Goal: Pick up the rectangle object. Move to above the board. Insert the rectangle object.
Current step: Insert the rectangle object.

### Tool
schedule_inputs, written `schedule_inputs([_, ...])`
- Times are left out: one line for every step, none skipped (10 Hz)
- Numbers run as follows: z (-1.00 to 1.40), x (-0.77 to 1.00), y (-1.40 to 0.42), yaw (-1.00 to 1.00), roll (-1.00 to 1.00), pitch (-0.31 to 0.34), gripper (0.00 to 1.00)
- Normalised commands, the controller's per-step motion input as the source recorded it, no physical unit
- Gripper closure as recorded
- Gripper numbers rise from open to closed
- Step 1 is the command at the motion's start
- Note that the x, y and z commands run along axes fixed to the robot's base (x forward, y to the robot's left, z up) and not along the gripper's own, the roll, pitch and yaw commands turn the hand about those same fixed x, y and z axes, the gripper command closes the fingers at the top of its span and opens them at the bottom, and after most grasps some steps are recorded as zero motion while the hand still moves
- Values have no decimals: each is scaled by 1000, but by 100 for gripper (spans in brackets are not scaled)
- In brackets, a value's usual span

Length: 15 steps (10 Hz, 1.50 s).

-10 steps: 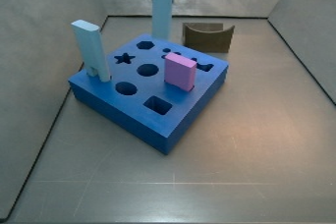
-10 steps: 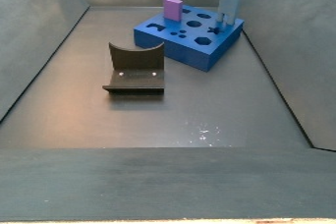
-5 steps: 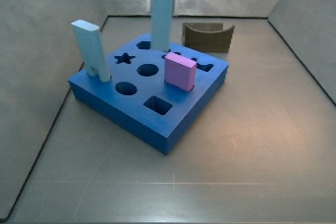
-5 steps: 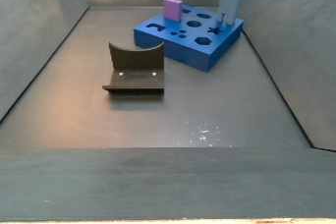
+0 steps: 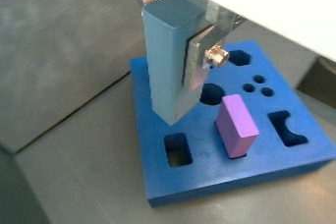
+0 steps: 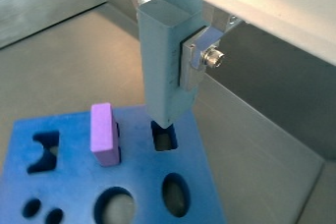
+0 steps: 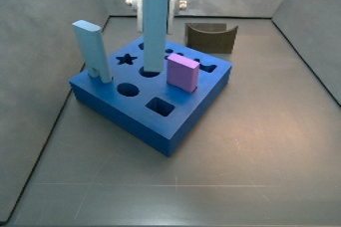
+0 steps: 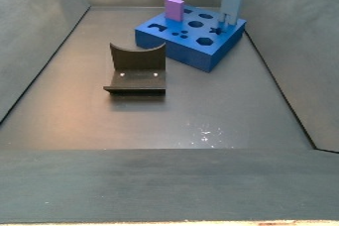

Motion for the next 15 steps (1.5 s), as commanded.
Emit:
schedule_inputs([-91,-14,0,974,-300,51,100])
schedule_inputs([-94,-6,0,983,-291,60,100])
schedule_inputs([-94,-6,0,986,-286,60,100])
schedule_inputs([-94,-3,0,986,-283,63,100])
schedule_inputs([-94,-6,0,986,-286,60,100])
schedule_inputs([-94,-3,0,986,-286,63,100])
schedule_inputs([-94,-6,0,986,-286,60,100])
schedule_inputs([-94,-3,0,986,-286,60,100])
schedule_inputs([-94,-3,0,986,-289,60,100])
schedule_inputs([-94,-6,0,986,-289,57,100])
schedule_inputs([-94,-9,0,986,-291,57,100])
schedule_inputs([-97,-9,0,983,-294,57,100])
schedule_inputs([-97,-11,0,983,-289,54,100])
schedule_inputs([-94,-17,0,974,-291,51,100])
schedule_inputs([-137,-249,17,814,-497,-37,100])
